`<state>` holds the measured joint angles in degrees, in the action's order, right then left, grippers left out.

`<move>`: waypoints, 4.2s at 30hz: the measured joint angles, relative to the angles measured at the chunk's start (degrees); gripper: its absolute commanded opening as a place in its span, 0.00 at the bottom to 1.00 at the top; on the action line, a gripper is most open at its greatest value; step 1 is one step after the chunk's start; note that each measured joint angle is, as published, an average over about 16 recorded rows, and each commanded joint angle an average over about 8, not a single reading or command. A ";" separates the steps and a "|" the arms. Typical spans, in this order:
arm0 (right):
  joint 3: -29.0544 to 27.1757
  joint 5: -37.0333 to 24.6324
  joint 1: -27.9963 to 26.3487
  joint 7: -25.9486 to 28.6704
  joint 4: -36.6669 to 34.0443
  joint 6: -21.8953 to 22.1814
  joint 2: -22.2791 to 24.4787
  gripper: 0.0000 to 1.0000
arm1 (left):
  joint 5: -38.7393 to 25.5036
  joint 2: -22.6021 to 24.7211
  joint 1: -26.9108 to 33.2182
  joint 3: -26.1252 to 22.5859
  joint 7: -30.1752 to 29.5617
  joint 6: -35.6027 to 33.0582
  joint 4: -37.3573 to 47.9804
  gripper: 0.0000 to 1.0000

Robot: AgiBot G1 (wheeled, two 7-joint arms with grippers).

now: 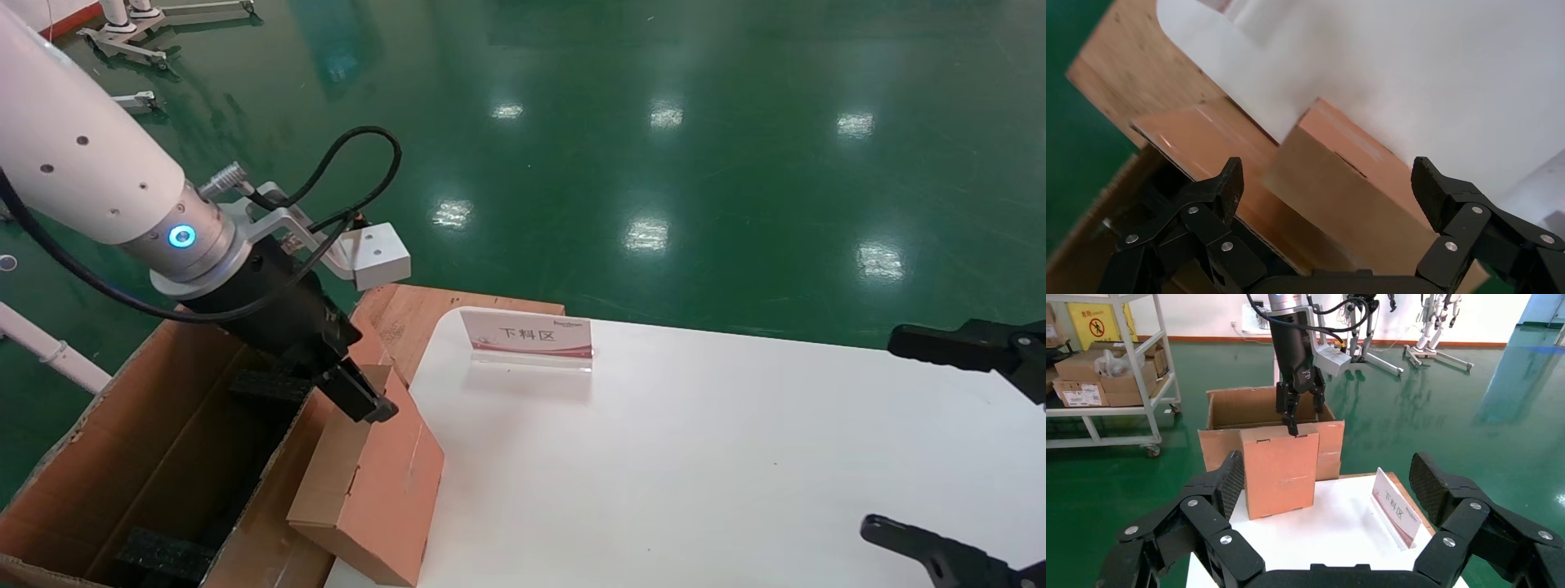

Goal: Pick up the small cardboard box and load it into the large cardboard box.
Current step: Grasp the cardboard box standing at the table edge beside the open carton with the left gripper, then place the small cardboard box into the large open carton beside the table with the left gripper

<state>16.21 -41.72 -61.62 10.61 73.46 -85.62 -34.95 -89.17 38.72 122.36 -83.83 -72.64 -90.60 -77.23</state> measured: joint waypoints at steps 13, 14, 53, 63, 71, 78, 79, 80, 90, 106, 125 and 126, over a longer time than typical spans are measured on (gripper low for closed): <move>0.05 0.04 -0.01 -0.03 0.00 0.02 0.02 1.00 | 4.52 1.05 4.15 -10.87 -8.13 1.27 -0.04 1.00; 0.06 0.04 -0.01 -0.03 0.00 0.02 0.02 1.00 | 4.82 1.04 4.26 -11.34 -8.41 1.42 -0.04 1.00; 0.15 0.14 -0.02 -0.09 -0.02 0.09 0.07 0.00 | 5.43 0.17 2.37 -17.20 -11.00 5.10 0.38 0.00; 0.15 0.14 -0.02 -0.08 -0.02 0.09 0.07 0.00 | 5.33 0.32 2.38 -17.20 -10.89 4.82 0.35 0.00; 0.15 0.14 -0.02 -0.08 -0.02 0.09 0.07 0.00 | 5.29 0.37 2.38 -17.20 -10.86 4.70 0.32 0.00; 0.15 0.14 -0.02 -0.08 -0.02 0.09 0.07 0.00 | 5.26 0.39 2.38 -17.20 -10.83 4.64 0.30 0.00; 0.15 0.13 -0.02 -0.08 -0.02 0.09 0.07 0.00 | 5.26 0.39 2.38 -17.20 -10.83 4.65 0.30 0.00; 0.15 0.13 -0.02 -0.08 -0.02 0.09 0.07 0.00 | 5.25 0.40 2.38 -17.20 -10.83 4.64 0.31 0.00; 0.17 0.13 -0.03 -0.09 -0.03 0.08 0.07 0.00 | 6.50 0.08 3.39 -16.31 -10.17 4.73 0.91 0.00; 0.23 0.17 -0.06 -0.12 -0.07 0.09 0.08 0.00 | 10.77 -2.11 15.34 -10.08 -6.07 2.47 5.54 0.00; 0.30 0.21 -0.08 -0.16 -0.07 0.11 0.11 1.00 | 6.81 -1.28 38.14 -23.64 7.35 -1.18 18.81 0.00; 0.30 0.22 -0.08 -0.16 -0.07 0.12 0.11 1.00 | 6.88 -1.18 38.94 -25.39 8.14 -1.21 19.44 0.00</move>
<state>16.51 -41.50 -61.70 10.45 73.39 -85.50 -34.84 -82.29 37.54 161.29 -109.22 -64.50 -91.82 -57.79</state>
